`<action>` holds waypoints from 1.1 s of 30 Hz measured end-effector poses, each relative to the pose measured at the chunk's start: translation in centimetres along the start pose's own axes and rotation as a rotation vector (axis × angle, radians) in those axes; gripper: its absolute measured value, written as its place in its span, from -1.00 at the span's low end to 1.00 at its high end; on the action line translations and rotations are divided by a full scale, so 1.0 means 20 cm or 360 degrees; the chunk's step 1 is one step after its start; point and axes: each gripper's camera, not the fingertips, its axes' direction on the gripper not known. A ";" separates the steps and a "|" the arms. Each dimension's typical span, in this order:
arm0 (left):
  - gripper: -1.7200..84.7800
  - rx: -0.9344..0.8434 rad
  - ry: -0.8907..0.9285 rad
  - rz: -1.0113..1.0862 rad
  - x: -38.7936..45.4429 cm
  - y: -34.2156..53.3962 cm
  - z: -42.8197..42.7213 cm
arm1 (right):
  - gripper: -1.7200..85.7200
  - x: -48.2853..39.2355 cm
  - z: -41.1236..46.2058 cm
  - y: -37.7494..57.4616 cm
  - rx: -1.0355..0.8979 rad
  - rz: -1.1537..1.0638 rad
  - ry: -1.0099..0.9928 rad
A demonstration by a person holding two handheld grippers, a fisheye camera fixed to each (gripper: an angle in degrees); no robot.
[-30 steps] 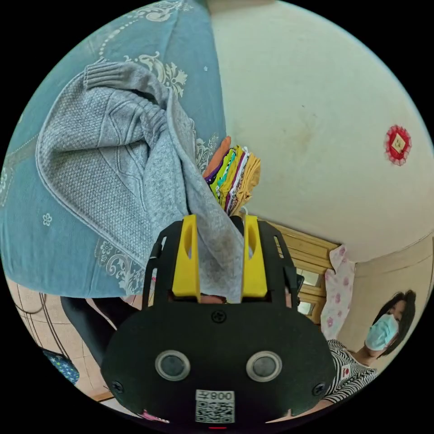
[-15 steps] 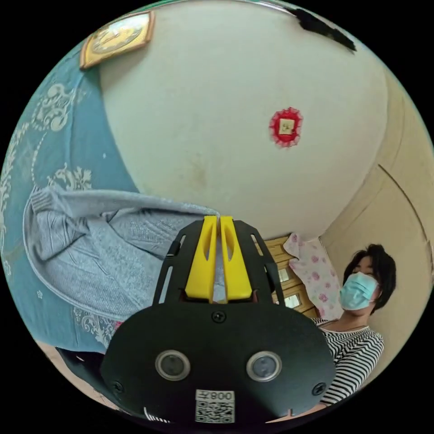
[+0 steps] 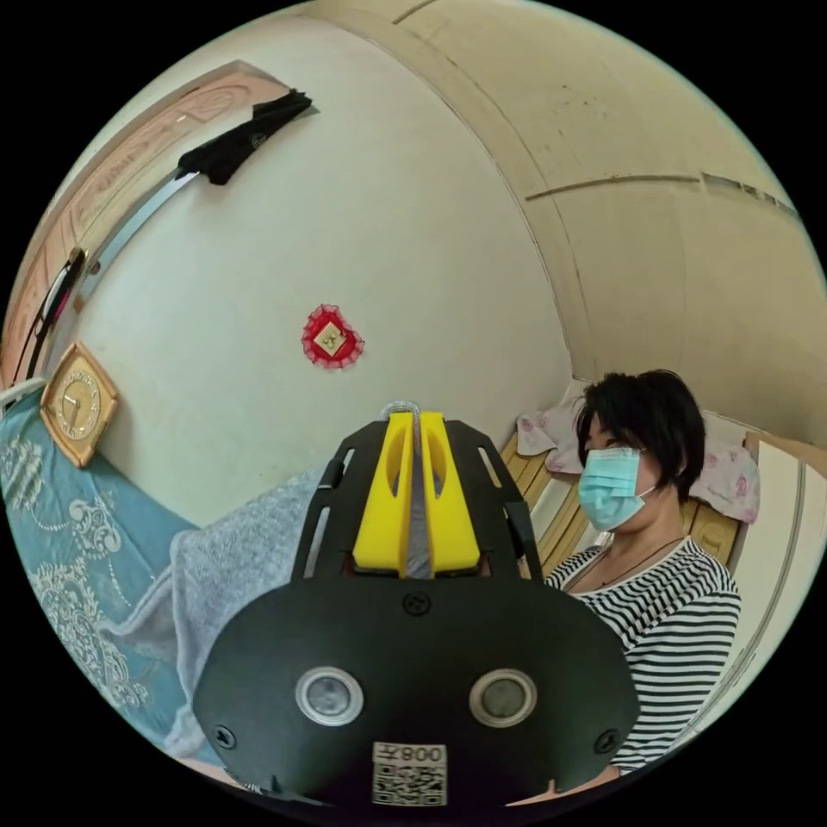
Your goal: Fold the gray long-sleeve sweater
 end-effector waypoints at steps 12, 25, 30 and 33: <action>-0.92 -0.0056 -0.0243 0.0273 0.23 0.07 -0.22 | -0.92 0.04 0.21 -0.30 -0.0025 -0.0160 -0.0074; -0.87 -0.0540 -0.0532 -0.0227 -1.56 -0.02 0.48 | -0.94 1.77 0.79 -0.83 -0.0357 0.0683 0.0785; -0.79 -0.0819 -0.0637 -0.0659 -2.49 0.29 0.71 | -0.94 2.44 0.92 -0.68 -0.0322 0.1229 0.1064; -0.77 -0.1000 -0.0687 -0.0850 -2.84 0.61 0.65 | -0.92 2.63 1.08 -0.43 -0.0402 0.1424 0.1037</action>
